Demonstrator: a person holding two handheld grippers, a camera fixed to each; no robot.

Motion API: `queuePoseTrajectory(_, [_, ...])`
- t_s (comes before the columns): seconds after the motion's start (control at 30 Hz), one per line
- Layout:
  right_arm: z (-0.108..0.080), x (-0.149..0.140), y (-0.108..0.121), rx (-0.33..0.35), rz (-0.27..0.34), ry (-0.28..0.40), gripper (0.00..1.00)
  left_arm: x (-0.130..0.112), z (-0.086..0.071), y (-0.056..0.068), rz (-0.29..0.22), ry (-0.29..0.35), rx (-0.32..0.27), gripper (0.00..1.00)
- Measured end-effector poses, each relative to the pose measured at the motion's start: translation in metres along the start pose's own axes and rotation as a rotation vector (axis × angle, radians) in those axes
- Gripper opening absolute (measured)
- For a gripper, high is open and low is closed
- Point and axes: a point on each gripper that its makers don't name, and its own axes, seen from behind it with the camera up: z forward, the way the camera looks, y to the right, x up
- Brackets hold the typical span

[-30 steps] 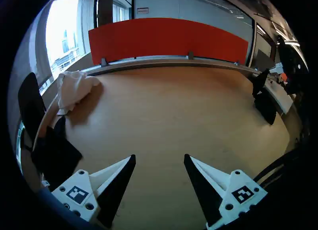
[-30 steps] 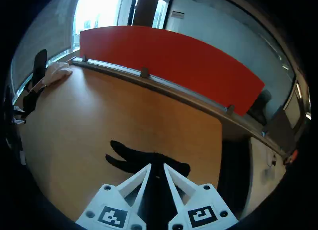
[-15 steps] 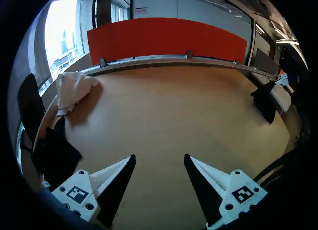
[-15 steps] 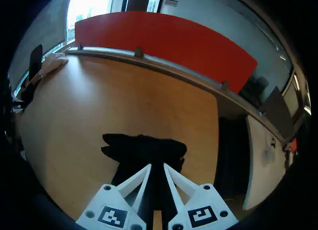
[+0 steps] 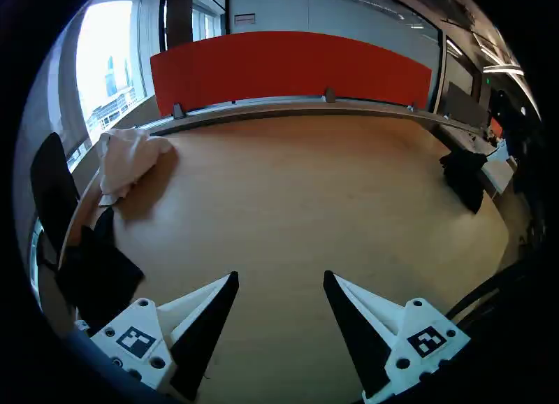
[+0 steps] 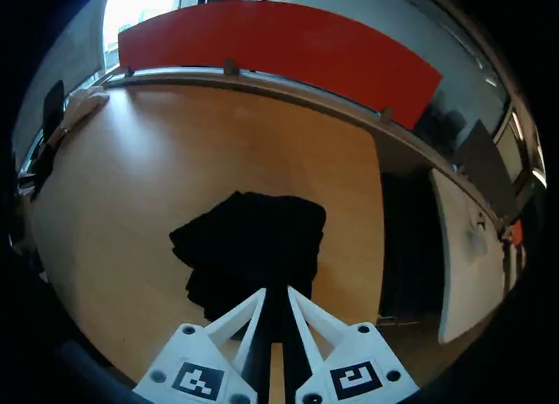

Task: Fold towel

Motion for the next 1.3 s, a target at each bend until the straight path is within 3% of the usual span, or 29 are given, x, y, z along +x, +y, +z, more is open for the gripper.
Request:
queuePoseTrajectory(0.87, [0.01, -0.042, 0.02, -0.017, 0.029, -0.122, 0.06, -0.008, -0.005, -0.001, 0.005, -0.011, 0.012, 0.9])
queuePoseTrajectory(1.3, [0.014, -0.046, 0.029, -0.034, 0.033, -0.143, 0.06, -0.009, -0.006, 0.0, 0.007, -0.013, 0.015, 0.9])
